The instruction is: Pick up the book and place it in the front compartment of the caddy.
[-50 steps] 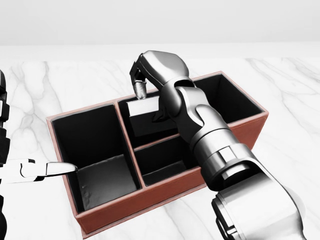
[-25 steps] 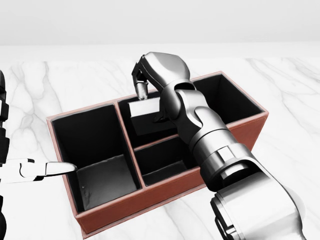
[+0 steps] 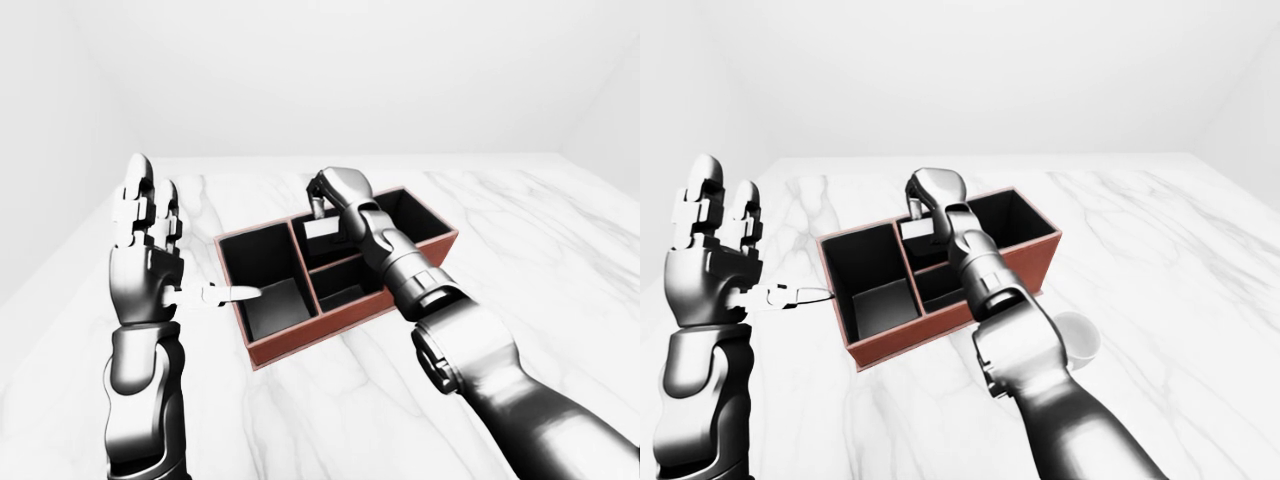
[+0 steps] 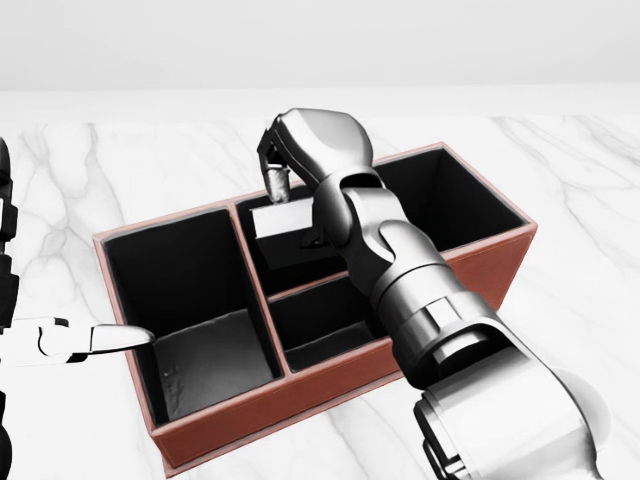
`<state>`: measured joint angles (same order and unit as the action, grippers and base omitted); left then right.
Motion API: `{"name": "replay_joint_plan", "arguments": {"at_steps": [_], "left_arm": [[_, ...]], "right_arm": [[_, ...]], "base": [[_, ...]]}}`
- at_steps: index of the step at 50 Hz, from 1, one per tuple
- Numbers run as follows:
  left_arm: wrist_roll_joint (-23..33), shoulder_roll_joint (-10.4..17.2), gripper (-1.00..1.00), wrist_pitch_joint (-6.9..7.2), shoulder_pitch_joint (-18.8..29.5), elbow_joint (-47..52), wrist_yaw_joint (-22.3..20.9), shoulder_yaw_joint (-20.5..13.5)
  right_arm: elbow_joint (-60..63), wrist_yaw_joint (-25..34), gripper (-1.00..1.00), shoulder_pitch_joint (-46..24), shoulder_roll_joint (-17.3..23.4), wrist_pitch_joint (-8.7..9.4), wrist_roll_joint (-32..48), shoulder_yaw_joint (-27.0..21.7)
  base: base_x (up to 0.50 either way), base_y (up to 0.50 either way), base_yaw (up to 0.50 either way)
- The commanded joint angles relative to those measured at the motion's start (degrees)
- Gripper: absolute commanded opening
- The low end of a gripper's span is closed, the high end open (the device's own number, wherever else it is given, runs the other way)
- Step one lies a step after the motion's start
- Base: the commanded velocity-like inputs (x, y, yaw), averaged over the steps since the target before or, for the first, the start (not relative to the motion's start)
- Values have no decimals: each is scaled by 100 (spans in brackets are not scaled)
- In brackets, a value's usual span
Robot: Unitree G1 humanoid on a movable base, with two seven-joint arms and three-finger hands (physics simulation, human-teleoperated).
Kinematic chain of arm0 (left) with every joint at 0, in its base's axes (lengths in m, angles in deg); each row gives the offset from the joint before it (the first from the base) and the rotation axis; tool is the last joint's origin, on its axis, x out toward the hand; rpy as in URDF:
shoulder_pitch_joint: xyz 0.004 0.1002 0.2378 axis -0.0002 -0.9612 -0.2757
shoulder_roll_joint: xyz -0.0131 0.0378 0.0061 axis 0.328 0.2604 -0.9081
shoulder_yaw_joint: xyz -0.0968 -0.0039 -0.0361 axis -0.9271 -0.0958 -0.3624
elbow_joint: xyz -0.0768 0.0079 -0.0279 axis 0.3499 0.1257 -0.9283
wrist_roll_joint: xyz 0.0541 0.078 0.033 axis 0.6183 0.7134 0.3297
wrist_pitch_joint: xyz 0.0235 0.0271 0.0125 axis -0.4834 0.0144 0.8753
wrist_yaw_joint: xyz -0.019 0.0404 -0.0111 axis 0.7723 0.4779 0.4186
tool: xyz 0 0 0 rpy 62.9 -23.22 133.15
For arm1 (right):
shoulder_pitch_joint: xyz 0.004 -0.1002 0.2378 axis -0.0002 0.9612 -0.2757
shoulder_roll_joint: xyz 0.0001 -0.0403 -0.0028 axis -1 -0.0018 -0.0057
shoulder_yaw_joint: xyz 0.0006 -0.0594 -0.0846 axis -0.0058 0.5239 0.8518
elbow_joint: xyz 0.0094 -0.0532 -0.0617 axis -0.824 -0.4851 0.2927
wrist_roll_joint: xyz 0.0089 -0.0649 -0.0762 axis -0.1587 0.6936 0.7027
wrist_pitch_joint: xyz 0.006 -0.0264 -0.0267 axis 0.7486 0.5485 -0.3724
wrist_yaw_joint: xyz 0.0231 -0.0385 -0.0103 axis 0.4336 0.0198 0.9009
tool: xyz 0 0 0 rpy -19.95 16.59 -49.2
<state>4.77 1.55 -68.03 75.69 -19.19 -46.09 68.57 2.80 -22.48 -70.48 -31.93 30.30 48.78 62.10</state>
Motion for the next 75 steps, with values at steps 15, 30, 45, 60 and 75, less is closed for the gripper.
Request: {"name": "replay_joint_plan", "arguments": {"at_steps": [15,30,45,60,75], "left_arm": [[-51,-12,100,0,-25,163,-31,-3],[-40,-15,100,0,-17,98,-35,12],[-67,-7,100,0,-13,125,-36,-8],[-74,-8,100,0,-12,107,-35,-8],[-111,5,100,0,2,192,-25,-36]], "right_arm": [[-63,-374,-100,-62,-87,0,217,-117],[-163,-453,-100,-7,-79,0,223,-134],[-206,-498,-100,21,-106,0,247,-132],[-225,-562,-100,46,-166,0,286,-109],[-257,-620,-100,-18,-180,0,320,-124]], "base": [[0,0,0],[0,0,0],[0,0,0],[0,0,0],[0,0,0]]}}
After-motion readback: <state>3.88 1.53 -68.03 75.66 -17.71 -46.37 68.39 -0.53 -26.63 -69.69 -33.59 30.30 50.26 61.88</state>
